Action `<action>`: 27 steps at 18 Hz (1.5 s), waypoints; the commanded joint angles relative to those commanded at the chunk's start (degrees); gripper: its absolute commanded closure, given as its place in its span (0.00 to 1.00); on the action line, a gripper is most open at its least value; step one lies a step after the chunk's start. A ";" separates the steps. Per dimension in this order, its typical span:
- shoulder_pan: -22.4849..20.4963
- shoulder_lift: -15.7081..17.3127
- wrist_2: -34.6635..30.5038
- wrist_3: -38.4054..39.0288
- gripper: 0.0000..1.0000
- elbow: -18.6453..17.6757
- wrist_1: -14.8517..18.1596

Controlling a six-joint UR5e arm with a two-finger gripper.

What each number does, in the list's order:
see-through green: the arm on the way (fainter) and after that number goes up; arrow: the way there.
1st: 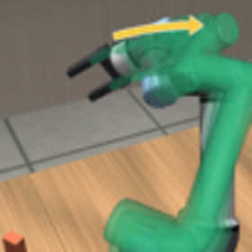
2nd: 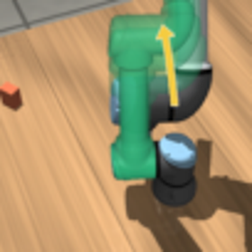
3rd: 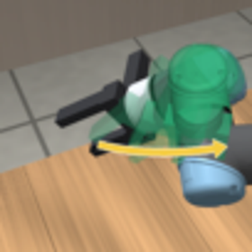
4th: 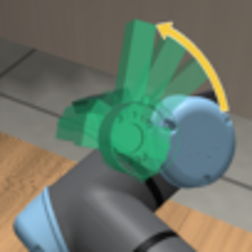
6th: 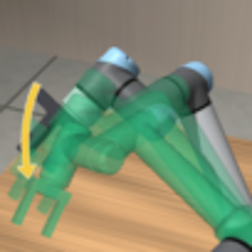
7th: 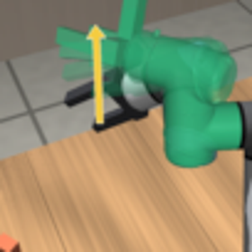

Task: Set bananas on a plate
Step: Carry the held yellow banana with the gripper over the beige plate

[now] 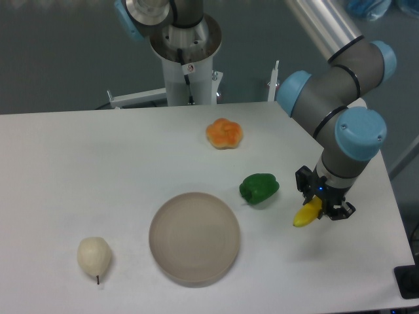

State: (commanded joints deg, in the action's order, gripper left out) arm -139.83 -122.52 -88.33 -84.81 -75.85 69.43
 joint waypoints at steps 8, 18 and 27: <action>6.58 0.53 -0.09 1.14 0.99 -1.49 0.44; 16.70 -2.90 4.21 14.49 0.96 -1.49 -1.76; 18.81 -5.10 7.47 26.45 0.86 -2.20 -3.60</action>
State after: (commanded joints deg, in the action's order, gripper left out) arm -121.03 -127.62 -80.86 -58.36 -78.05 65.83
